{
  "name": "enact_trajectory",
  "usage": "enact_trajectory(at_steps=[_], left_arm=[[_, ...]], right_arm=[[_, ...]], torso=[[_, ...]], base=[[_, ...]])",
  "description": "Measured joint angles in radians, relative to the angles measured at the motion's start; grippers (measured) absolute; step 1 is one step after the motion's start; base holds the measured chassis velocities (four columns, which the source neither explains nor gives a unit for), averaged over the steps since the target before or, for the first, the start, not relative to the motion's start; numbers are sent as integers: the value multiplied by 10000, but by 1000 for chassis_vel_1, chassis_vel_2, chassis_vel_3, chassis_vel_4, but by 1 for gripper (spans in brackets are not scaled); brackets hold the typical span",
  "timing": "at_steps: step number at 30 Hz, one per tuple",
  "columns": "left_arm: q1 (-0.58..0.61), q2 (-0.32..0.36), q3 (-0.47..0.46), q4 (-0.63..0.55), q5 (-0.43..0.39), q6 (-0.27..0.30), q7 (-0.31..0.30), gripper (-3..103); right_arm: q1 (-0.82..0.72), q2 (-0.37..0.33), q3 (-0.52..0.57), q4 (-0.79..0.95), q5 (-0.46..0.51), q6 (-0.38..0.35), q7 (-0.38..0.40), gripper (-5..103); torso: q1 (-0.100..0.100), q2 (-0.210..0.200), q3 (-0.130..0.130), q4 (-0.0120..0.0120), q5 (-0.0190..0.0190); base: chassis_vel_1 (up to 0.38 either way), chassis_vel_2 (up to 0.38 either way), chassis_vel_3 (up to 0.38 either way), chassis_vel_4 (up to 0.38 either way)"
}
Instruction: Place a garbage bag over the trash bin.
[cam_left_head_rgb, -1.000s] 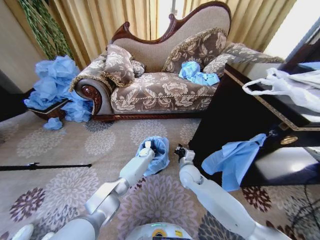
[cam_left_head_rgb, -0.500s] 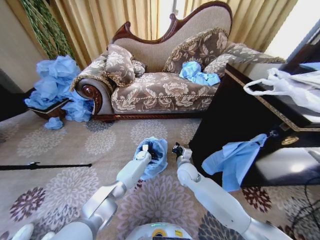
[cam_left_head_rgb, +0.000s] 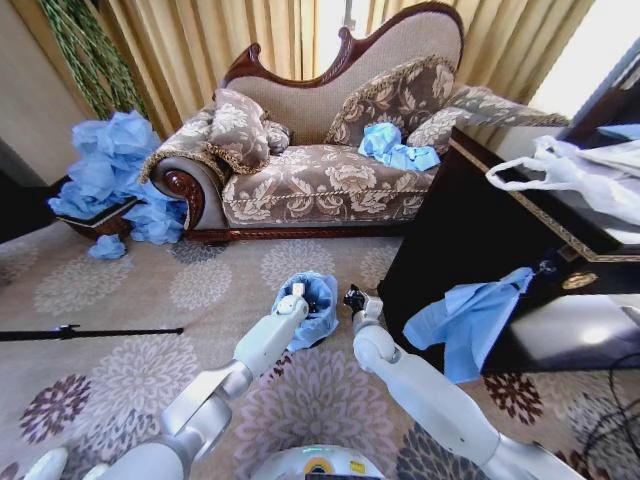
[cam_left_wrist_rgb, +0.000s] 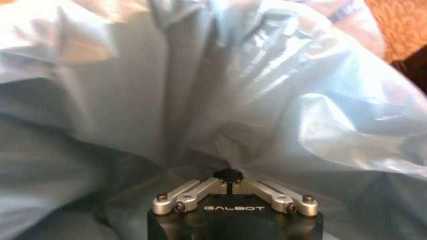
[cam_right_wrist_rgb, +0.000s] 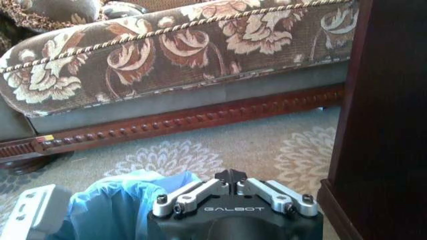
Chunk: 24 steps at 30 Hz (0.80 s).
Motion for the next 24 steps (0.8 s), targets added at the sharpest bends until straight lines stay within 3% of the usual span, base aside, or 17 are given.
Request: enact_trajectory(at_steps=[15,24], left_arm=[[-211,173,315,538,-620,1045,7,0],[-363,51,161,818,-440,1004,104,0]], right_arm=[[-197,51,-30,121,-127,203,-79,0],[-281,153,-83,138,-246,306,-86,0]], torso=[[0,0,0,4,0],[0,0,0,-1,-1]], base=[[0,0,0,0],[0,0,0,0]])
